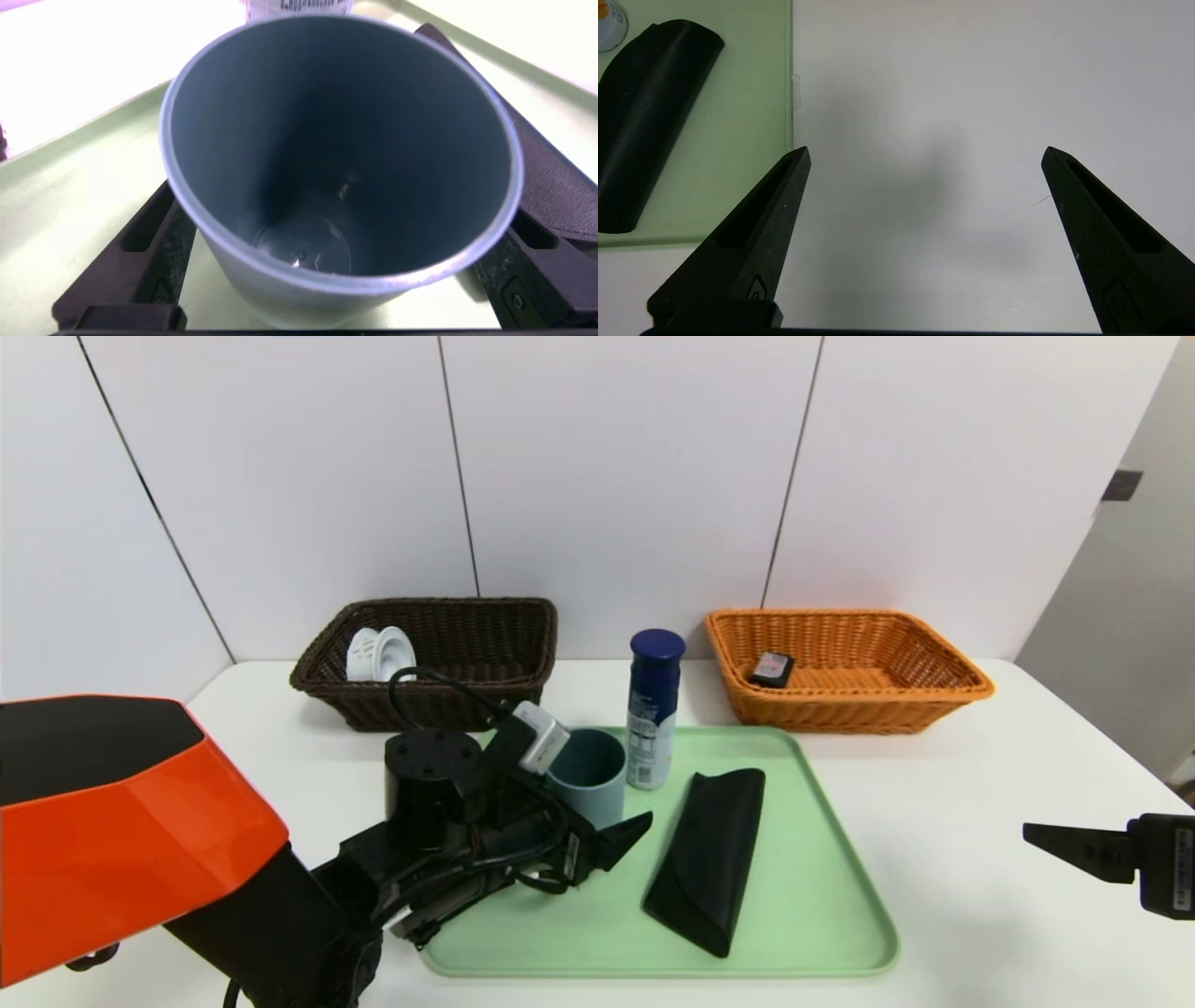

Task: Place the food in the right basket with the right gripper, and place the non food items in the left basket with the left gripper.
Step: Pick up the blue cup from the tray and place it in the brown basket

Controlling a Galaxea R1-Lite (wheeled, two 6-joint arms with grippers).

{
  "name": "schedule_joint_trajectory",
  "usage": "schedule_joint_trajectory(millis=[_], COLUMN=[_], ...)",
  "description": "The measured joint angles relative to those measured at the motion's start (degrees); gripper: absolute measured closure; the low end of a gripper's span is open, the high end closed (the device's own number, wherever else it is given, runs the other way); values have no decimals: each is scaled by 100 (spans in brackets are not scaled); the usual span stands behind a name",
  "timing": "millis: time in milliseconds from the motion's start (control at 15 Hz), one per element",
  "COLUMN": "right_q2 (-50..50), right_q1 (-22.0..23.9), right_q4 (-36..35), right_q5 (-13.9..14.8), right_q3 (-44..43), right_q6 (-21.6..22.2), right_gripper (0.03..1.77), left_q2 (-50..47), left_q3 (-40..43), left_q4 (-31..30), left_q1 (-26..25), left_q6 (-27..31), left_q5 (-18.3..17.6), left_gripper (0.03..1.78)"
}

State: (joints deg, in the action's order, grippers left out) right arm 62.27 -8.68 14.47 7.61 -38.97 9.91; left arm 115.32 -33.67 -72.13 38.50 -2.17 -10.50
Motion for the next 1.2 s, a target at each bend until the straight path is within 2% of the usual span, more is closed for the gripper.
schedule_joint_trajectory(millis=[467,667,733,1200], right_q2=[-12,-20,-20,-17], right_q1=[-9,-9,-11,-33], right_q4=[5,2,2,2], right_q5=[-1,0,0,-15], right_q3=[89,98,100,100], right_q6=[-5,-5,-10,-7], right_gripper=[9,9,9,9], left_q2=[52,55,57,-173], left_q3=[10,7,5,-12], left_q4=[-110,-107,-107,-27], left_q1=[-2,-2,-2,0], left_q6=[16,9,9,-6], left_q5=[9,-5,-6,-22], left_gripper=[12,59,63,65])
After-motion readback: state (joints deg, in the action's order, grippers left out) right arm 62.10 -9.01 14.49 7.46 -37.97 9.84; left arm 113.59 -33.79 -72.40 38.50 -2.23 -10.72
